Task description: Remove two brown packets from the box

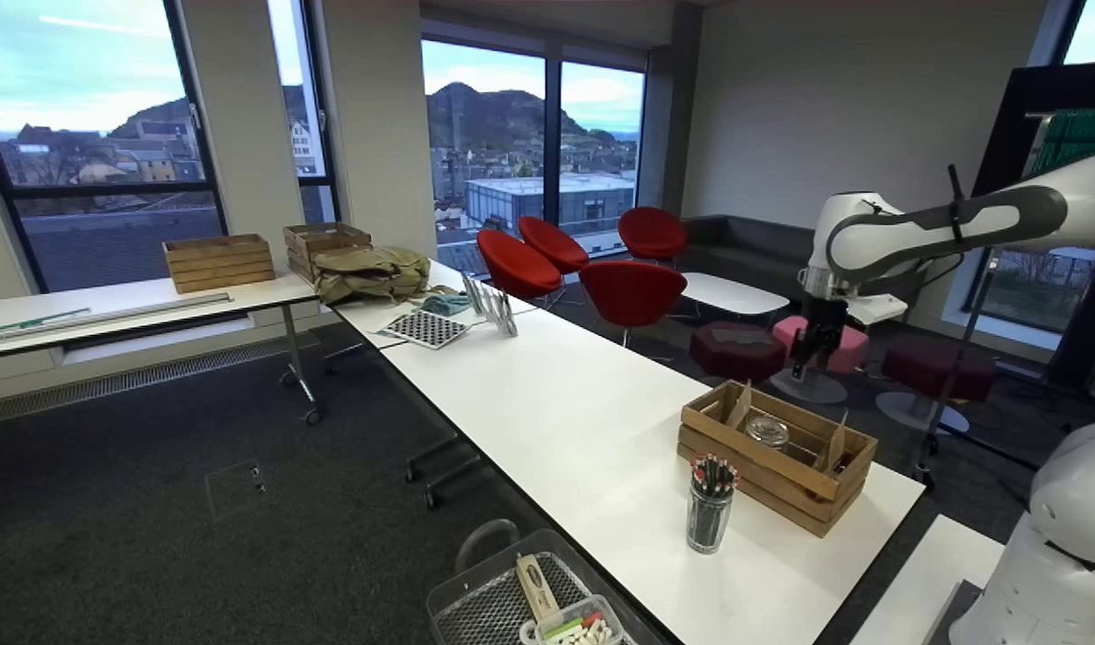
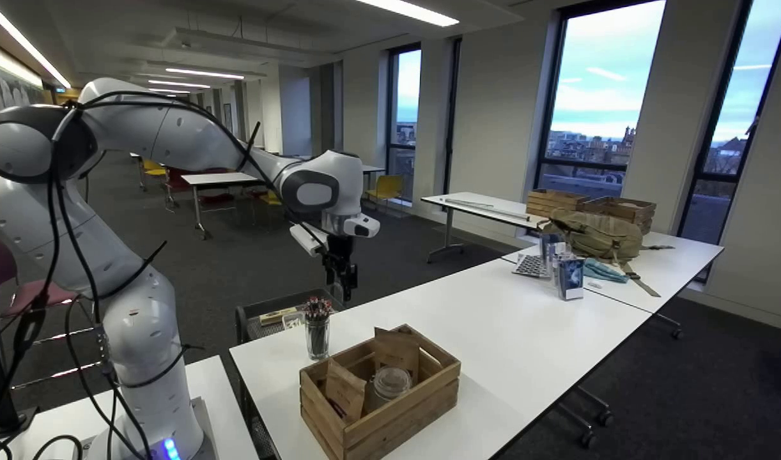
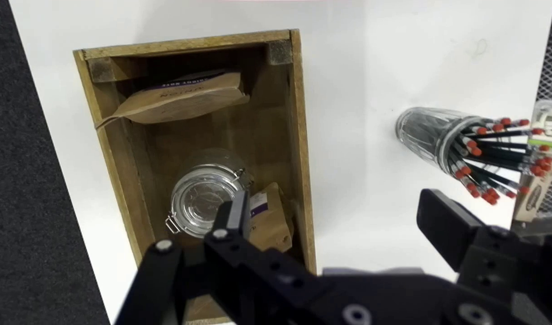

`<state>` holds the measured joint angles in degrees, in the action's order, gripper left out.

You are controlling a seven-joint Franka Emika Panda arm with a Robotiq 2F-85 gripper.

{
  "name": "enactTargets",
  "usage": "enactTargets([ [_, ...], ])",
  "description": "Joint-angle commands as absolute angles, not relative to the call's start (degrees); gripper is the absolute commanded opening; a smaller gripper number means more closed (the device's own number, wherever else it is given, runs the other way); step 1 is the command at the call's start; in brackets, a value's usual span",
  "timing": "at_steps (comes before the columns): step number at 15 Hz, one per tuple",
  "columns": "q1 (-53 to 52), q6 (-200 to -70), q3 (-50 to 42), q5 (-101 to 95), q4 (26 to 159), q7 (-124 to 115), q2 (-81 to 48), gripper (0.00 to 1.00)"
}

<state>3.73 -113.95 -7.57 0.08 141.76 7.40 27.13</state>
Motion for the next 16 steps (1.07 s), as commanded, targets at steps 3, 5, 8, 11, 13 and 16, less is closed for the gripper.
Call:
enactTargets([
  [3,5.88,-112.03,-7.88,6.25,132.67,-2.10,24.49,1.00],
  [5,7.71,-112.07,-7.31,4.81,131.56,-7.77,23.30,1.00],
  [8,9.92,-112.85,-7.25,4.57,132.30,-14.78,21.48,1.00],
  [11,9.65,-112.48,-7.42,6.06,133.49,-14.70,21.84,1.00],
  [13,9.66,-111.51,-7.48,7.47,133.49,-15.90,20.81,1.00],
  [16,9.65,-111.38,-7.48,7.77,133.45,-16.17,20.62,1.00],
])
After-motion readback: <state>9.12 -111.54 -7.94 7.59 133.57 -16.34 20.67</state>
